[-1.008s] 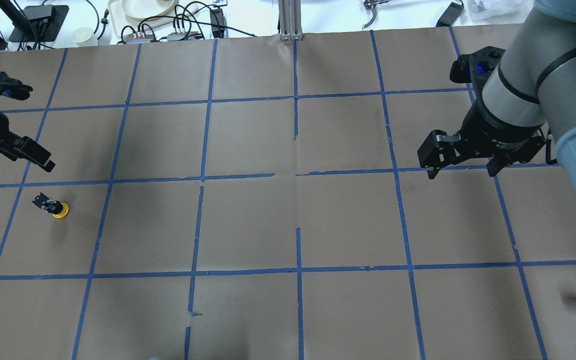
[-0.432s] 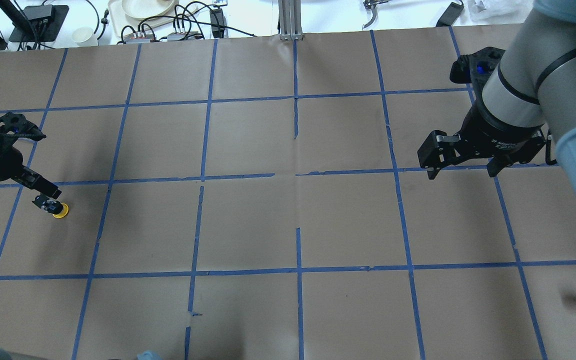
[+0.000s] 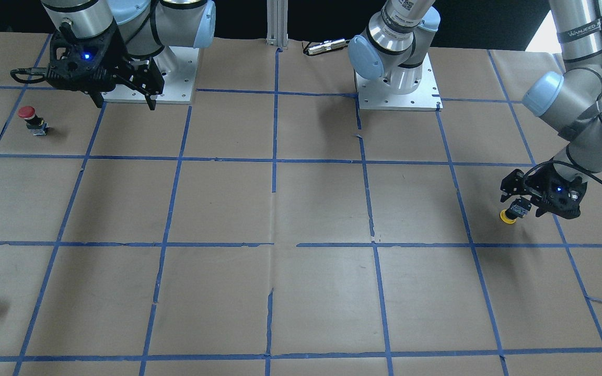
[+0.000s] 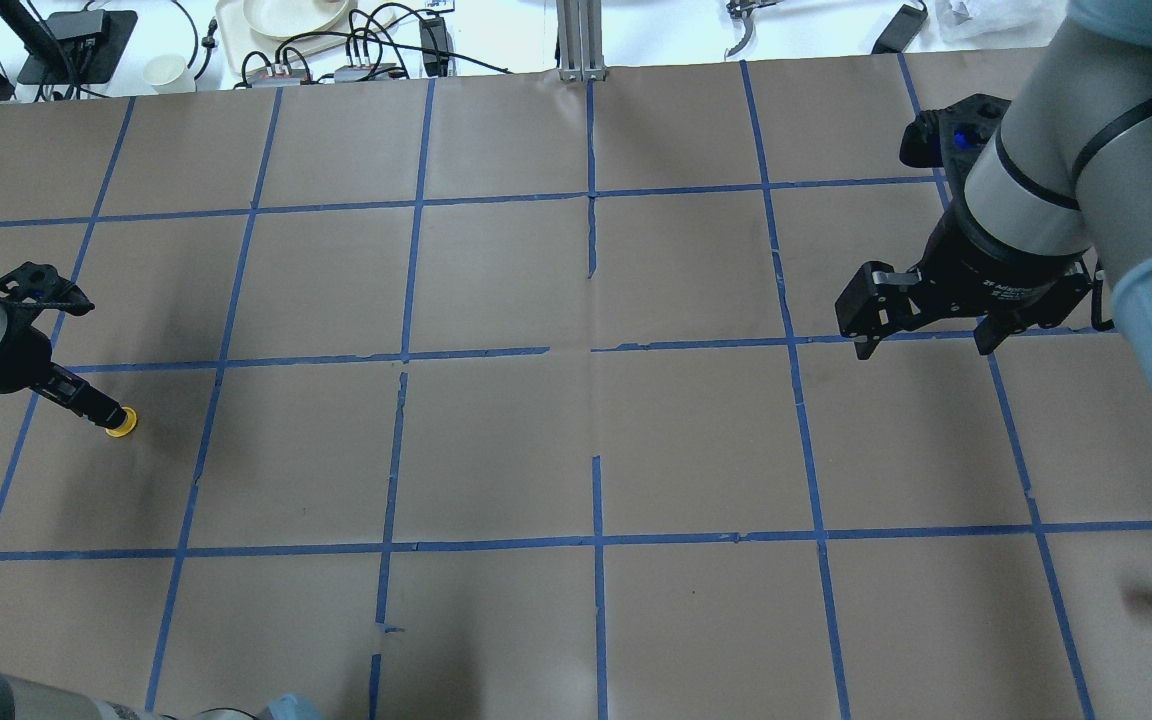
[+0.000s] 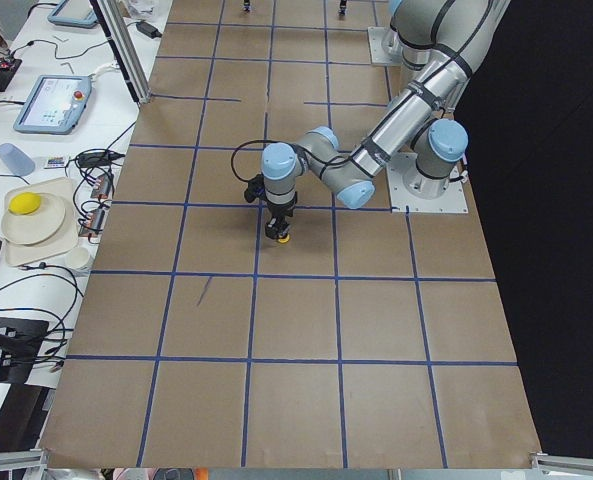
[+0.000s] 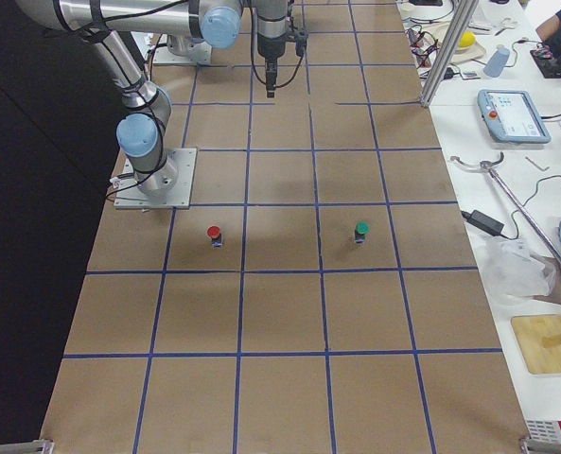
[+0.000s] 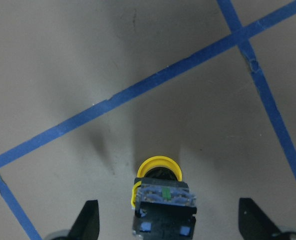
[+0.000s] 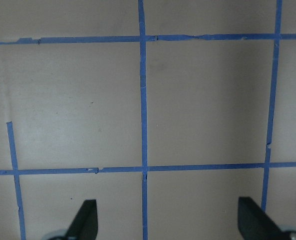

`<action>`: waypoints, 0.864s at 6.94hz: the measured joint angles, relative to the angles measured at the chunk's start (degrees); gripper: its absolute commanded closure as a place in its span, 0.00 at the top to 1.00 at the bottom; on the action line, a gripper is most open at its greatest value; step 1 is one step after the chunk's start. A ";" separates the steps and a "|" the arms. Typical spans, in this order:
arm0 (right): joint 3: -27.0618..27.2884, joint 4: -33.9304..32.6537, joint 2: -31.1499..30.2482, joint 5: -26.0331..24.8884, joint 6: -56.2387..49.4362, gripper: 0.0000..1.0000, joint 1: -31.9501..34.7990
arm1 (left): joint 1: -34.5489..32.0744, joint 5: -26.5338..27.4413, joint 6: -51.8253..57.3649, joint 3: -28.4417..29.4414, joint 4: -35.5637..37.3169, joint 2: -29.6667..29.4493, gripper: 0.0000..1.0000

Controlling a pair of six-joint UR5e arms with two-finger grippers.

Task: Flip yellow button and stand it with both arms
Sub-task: 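Close the left gripper on the yellow button's base, then lift the yellow button with the left gripper while the right gripper approaches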

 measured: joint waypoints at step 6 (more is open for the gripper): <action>-0.18 -0.02 0.03 0.31 0.24 1.00 0.07 | -2.15 -2.55 0.55 1.47 -2.09 2.77 0.07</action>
